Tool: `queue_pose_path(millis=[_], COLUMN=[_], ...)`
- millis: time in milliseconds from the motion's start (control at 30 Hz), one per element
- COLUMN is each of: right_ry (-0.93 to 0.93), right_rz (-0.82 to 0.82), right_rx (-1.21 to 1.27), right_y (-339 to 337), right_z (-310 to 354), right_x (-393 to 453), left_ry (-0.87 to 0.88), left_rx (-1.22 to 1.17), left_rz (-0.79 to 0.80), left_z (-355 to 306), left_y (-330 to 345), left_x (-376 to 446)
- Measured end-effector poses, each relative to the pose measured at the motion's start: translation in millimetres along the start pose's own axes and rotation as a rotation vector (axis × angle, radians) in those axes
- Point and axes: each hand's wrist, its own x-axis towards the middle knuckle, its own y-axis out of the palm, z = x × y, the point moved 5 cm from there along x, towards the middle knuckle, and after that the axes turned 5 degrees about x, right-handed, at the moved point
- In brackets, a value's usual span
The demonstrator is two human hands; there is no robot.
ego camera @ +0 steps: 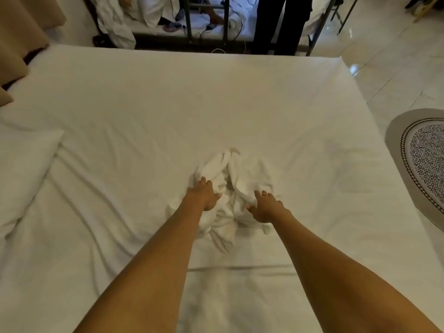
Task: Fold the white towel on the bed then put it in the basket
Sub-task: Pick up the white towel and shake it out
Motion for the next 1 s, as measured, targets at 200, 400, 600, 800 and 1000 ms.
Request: queue_pose_path(millis=[200,400,600,800,1000], right_ry=[0.011,-0.005,0.001,0.029,0.052], right_rz=[0.042,0.029,-0.196,-0.295,-0.271], right_rx=[0.024,0.039,0.119,0.148,0.304], right_y=[14,28,24,21,22], right_z=[-14,-20,-20,-11,-12], right_x=[29,48,55,55,51], left_ry=[-0.020,-0.043,-0.045,-0.011,0.013], left_rx=[0.024,0.010,-0.006,-0.128,-0.219], left_rz=[-0.062,-0.070,-0.268,-0.402,-0.451], left_z=[0,5,6,4,5], left_y=[-5,12,16,15,11], left_x=[41,62,70,68,59])
